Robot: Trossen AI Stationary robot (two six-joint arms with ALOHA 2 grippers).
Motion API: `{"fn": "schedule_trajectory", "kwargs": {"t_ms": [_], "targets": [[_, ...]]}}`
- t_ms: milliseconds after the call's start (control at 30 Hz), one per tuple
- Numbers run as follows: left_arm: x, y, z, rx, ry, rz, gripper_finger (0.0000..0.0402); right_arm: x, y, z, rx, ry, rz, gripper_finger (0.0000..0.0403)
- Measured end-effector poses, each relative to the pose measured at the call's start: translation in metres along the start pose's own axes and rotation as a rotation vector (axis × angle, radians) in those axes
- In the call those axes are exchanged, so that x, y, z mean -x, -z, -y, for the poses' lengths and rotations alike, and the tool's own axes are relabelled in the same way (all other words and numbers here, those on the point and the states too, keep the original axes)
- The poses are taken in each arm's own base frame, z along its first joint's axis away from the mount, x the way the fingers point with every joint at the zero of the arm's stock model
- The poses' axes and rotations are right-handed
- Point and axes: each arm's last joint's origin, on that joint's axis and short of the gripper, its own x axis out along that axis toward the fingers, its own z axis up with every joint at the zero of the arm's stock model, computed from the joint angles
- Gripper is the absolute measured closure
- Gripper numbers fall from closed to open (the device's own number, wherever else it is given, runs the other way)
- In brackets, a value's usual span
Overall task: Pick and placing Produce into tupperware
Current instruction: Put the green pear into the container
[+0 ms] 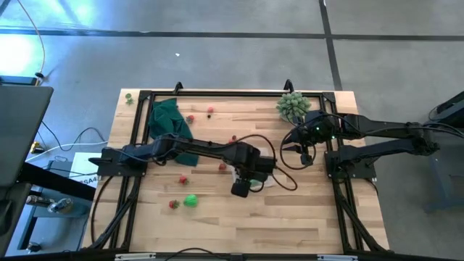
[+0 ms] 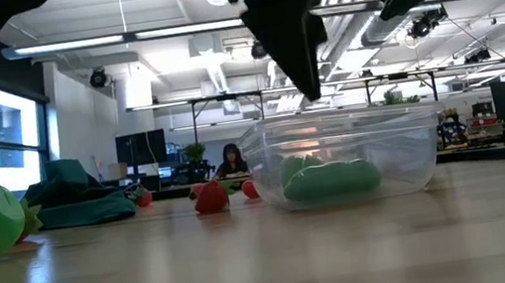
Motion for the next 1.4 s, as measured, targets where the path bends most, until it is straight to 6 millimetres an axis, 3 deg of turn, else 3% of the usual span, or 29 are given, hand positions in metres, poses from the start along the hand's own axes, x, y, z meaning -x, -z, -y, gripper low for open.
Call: {"fn": "schedule_trajectory", "kwargs": {"t_ms": [367, 500, 667, 900, 1133, 1400], "targets": [[0.105, 0.029, 0.012, 0.044, -0.112, 0.129, 0.0193, 0.000, 0.000, 0.000, 0.000, 0.000, -0.001, 0.0313], [0.132, 0.045, 0.034, 0.045, -0.182, 0.097, 0.0198, 0.000, 0.000, 0.000, 0.000, 0.000, -0.001, 0.0313], [0.146, 0.059, 0.074, 0.033, -0.247, 0.085, 0.0204, 0.000, 0.000, 0.000, 0.000, 0.000, -0.001, 0.0313], [0.137, 0.080, 0.112, 0.146, -0.227, 0.034, 0.0204, 0.000, 0.000, 0.000, 0.000, 0.000, -0.001, 0.0313], [0.106, 0.130, 0.132, 0.304, -0.212, -0.104, 0.0204, 0.000, 0.000, 0.000, 0.000, 0.000, 0.000, 0.0313], [0.074, 0.179, 0.141, 0.384, -0.045, 0.146, 0.0220, 0.000, 0.000, 0.000, 0.000, 0.000, 0.000, 0.0313]]}}
